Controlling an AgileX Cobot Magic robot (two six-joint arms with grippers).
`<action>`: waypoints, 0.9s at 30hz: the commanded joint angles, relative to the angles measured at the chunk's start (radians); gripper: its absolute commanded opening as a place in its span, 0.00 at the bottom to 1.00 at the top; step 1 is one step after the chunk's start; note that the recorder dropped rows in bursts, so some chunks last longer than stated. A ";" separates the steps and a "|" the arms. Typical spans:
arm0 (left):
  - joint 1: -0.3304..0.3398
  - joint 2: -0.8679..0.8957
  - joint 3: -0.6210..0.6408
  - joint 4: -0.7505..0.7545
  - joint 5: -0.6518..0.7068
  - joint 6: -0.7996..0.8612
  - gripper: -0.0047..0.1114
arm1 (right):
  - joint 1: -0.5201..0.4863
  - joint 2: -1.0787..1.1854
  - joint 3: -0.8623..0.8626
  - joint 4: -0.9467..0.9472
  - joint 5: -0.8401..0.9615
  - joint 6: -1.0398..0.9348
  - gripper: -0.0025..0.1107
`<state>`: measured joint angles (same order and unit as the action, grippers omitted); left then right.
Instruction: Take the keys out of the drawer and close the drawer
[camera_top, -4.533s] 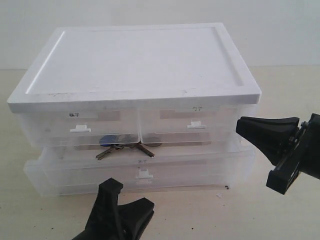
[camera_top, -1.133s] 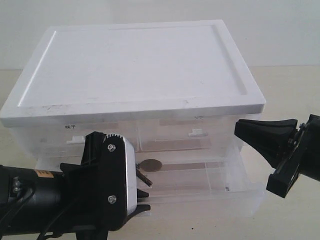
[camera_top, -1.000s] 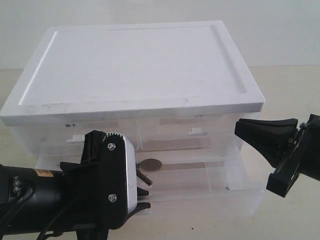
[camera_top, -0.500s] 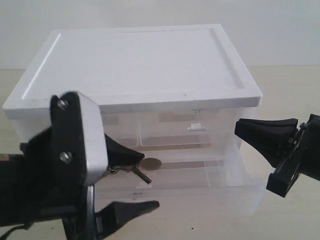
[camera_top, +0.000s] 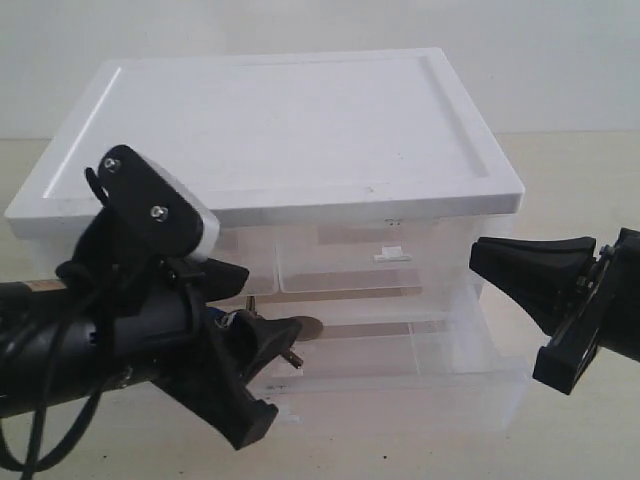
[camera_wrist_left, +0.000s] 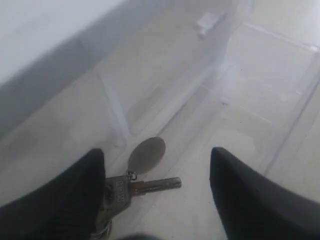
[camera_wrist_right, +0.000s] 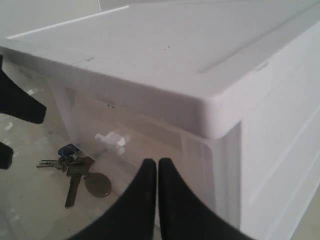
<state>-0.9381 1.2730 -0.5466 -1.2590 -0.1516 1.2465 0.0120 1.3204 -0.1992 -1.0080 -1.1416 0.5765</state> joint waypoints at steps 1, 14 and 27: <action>0.002 0.076 -0.024 -0.035 -0.062 -0.026 0.54 | -0.002 0.001 -0.003 0.011 -0.010 -0.003 0.02; 0.002 0.238 -0.062 -0.121 -0.164 -0.091 0.54 | -0.002 0.001 -0.003 0.005 -0.021 -0.003 0.02; -0.001 0.068 -0.066 -0.246 -0.231 -0.195 0.51 | -0.002 0.001 -0.003 0.008 -0.021 -0.003 0.02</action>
<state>-0.9426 1.3961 -0.6086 -1.4404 -0.3407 1.0407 0.0120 1.3204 -0.1992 -1.0040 -1.1501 0.5765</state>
